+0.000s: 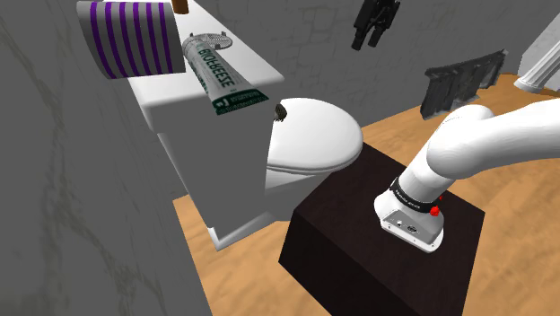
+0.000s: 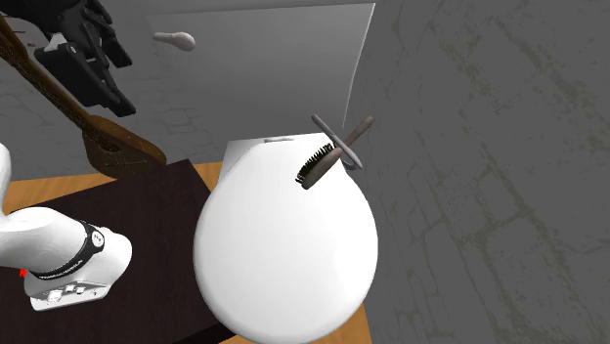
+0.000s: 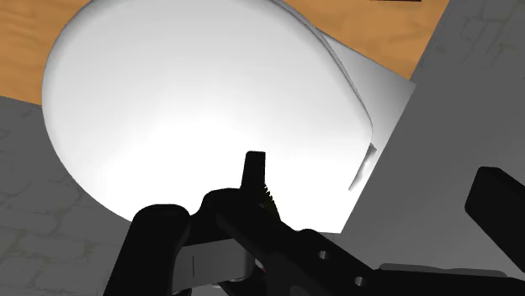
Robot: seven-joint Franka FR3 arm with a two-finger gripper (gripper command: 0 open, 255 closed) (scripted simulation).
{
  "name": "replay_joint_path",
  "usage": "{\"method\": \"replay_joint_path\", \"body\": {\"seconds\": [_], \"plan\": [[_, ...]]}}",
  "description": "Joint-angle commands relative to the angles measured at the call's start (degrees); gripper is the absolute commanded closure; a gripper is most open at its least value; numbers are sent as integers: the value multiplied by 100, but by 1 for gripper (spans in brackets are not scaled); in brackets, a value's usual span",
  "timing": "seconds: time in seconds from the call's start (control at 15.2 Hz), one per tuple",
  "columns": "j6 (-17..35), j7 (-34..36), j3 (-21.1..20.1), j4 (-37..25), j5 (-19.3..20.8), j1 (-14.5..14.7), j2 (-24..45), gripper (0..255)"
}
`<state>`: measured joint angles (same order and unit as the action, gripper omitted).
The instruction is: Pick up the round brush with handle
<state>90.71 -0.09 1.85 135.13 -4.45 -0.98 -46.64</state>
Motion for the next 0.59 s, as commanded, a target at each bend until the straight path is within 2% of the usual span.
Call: {"method": "replay_joint_path", "body": {"seconds": [0.0,0.53], "plan": [[0,0,0,0,0,0,0,0],[1478,-646,216,179,15,145,1325,0]]}}
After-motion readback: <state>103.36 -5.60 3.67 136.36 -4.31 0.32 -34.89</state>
